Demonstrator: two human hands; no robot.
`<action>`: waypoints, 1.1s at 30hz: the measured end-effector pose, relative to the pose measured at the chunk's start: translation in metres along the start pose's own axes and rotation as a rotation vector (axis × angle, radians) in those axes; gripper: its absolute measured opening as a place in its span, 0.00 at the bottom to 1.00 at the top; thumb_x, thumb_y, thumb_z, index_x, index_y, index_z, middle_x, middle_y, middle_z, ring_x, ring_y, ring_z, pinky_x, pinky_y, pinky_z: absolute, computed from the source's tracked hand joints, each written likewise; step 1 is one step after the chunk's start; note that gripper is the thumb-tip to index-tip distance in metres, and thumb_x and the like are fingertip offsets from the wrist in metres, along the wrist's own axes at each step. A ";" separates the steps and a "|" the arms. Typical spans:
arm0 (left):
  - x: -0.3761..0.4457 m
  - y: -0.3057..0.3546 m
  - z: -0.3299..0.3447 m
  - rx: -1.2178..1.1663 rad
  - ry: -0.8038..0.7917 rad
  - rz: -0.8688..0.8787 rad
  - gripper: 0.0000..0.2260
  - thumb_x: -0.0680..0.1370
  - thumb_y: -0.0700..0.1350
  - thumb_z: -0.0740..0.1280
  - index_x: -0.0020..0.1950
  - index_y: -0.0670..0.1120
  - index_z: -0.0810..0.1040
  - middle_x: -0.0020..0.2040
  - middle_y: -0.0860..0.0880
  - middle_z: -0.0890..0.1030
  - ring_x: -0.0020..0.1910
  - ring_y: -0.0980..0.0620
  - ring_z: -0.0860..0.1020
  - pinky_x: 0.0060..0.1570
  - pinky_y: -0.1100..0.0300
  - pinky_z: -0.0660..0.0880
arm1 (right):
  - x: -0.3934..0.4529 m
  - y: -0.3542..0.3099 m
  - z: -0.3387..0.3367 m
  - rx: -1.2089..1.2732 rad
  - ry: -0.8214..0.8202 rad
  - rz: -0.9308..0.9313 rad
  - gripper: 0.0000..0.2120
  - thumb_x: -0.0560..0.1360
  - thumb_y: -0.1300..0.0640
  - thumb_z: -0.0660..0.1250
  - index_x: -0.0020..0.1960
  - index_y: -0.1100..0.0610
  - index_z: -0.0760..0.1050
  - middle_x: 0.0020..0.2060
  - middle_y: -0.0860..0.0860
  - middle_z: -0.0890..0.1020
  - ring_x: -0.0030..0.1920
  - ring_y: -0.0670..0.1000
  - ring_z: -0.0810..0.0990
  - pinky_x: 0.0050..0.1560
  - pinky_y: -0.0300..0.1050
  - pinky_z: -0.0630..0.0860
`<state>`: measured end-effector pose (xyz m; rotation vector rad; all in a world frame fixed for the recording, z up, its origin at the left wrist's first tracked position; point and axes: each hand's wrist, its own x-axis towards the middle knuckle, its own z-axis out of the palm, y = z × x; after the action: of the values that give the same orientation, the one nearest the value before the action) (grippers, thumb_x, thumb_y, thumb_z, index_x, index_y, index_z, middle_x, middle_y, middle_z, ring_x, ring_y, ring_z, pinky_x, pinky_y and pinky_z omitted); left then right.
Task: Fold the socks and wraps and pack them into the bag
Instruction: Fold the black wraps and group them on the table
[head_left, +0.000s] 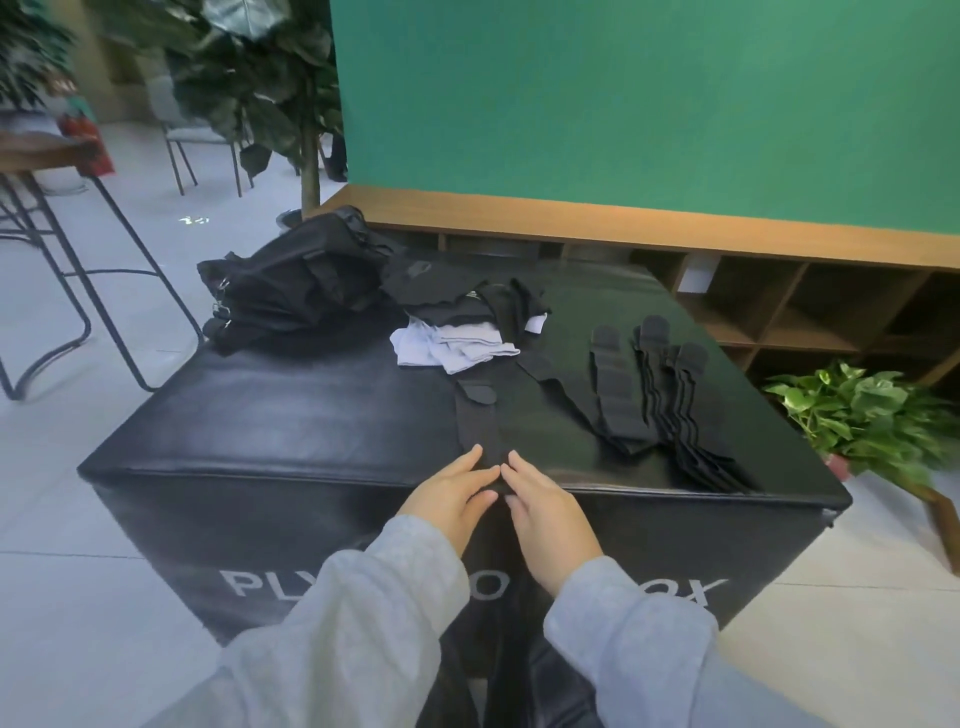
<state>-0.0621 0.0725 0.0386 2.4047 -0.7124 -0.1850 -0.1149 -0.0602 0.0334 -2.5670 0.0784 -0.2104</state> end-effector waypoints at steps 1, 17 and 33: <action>0.000 0.002 -0.003 0.021 -0.006 0.007 0.18 0.82 0.47 0.57 0.72 0.52 0.65 0.75 0.58 0.56 0.73 0.59 0.58 0.69 0.67 0.52 | 0.001 -0.001 -0.001 -0.016 0.007 -0.015 0.20 0.82 0.61 0.55 0.73 0.56 0.62 0.74 0.47 0.59 0.73 0.44 0.59 0.55 0.15 0.42; 0.031 -0.008 0.006 -0.208 0.172 -0.068 0.08 0.79 0.46 0.62 0.57 0.48 0.75 0.61 0.53 0.77 0.59 0.54 0.76 0.60 0.59 0.70 | 0.026 0.006 0.007 0.170 0.210 0.060 0.13 0.80 0.60 0.60 0.62 0.58 0.76 0.65 0.50 0.75 0.65 0.47 0.72 0.55 0.17 0.53; 0.087 -0.020 0.018 -0.366 0.415 -0.099 0.07 0.78 0.51 0.58 0.45 0.51 0.73 0.43 0.56 0.72 0.51 0.52 0.73 0.52 0.56 0.71 | 0.082 0.027 0.029 0.377 0.434 0.105 0.03 0.78 0.52 0.61 0.49 0.43 0.70 0.42 0.38 0.76 0.47 0.42 0.75 0.46 0.28 0.67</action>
<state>0.0156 0.0299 0.0160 2.0346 -0.3334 0.1327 -0.0296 -0.0761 0.0059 -2.0989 0.3041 -0.6718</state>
